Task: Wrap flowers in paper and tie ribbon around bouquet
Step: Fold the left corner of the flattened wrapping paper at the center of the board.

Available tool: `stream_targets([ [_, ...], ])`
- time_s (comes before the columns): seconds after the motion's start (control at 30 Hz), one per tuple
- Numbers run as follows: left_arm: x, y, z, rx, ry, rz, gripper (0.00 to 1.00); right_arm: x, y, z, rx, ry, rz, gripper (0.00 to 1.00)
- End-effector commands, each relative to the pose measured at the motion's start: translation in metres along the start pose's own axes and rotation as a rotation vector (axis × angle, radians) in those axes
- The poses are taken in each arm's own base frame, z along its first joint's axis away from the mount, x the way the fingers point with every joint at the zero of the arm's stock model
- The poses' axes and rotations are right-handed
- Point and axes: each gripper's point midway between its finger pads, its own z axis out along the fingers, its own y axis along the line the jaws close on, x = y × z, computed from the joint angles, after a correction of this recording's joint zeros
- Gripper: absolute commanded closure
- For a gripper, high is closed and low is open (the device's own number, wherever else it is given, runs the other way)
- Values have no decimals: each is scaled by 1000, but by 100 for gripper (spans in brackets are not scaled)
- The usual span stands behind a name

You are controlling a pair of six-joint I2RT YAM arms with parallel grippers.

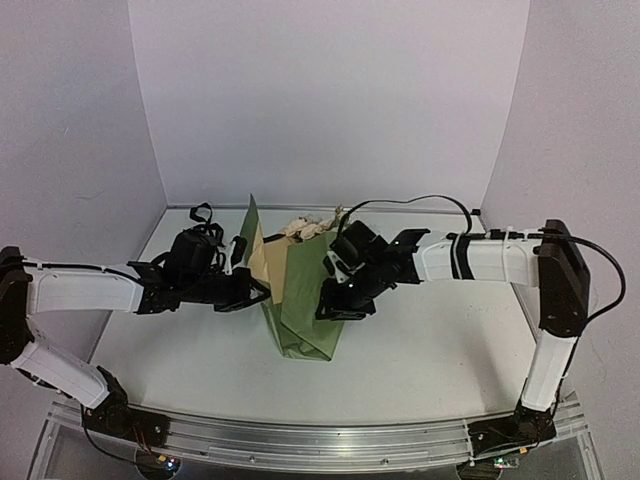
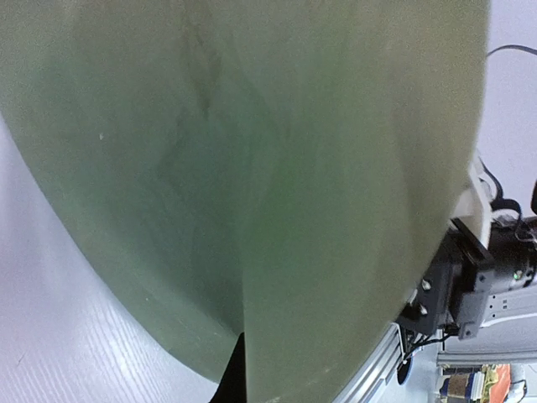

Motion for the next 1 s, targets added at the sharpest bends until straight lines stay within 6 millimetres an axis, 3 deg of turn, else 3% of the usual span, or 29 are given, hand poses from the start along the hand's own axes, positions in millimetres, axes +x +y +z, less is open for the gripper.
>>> stream_targets([
  [0.0, -7, -29, 12, 68, 37, 115, 100, -6, -56, -8, 125, -72, 140, 66],
  [0.13, 1, -32, 29, 49, 118, 162, 100, -5, -74, 5, 112, -74, 210, 68],
  [0.43, 30, -49, 84, 14, 298, 298, 100, -9, -82, 35, 70, -62, 309, 69],
  [0.53, 39, -46, 100, 0, 343, 306, 100, -9, -85, 39, 78, -63, 322, 70],
  [0.77, 55, -39, 123, -24, 423, 324, 98, 4, -107, 15, 131, -117, 350, 67],
  [0.97, 59, -33, 133, -48, 447, 314, 94, -7, -97, -25, 86, -210, 330, 56],
])
